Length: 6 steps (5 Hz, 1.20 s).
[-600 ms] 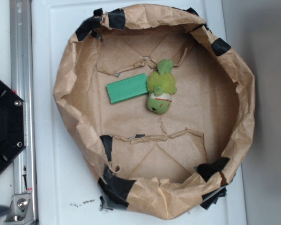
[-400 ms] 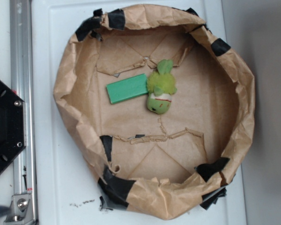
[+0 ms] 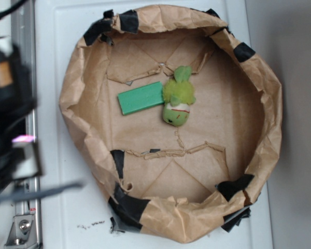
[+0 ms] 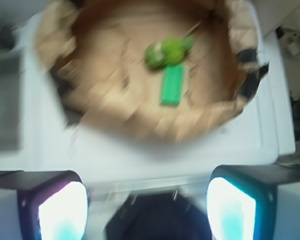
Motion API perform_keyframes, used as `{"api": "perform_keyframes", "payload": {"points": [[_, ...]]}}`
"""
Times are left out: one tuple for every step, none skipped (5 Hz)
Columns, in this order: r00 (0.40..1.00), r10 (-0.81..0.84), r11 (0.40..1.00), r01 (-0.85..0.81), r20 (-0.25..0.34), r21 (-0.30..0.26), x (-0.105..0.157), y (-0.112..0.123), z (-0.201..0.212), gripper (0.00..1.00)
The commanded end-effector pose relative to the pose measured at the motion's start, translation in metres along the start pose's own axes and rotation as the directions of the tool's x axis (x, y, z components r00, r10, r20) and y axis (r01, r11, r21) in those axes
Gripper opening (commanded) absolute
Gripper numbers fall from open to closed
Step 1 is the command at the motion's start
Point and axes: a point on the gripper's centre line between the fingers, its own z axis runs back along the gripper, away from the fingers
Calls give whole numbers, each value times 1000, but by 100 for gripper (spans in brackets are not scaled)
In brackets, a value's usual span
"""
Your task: Grab the green animal.
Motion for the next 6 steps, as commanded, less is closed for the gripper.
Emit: {"api": "perform_keyframes", "payload": {"points": [[957,276,946,-255,87,-200,79,14,-66,100],[926,371,906,-346,64,-245,93,5,-114,100],[929,371,907,-361,4,-216,103,-10,-147,100],[962,268,957,-272,-50,-104,109,-14,-182,100],[969,239,970,-241,-61,-37,112,-3,-197,95],[982,151,988,-155,-115,-21,112,0,-183,0]]}}
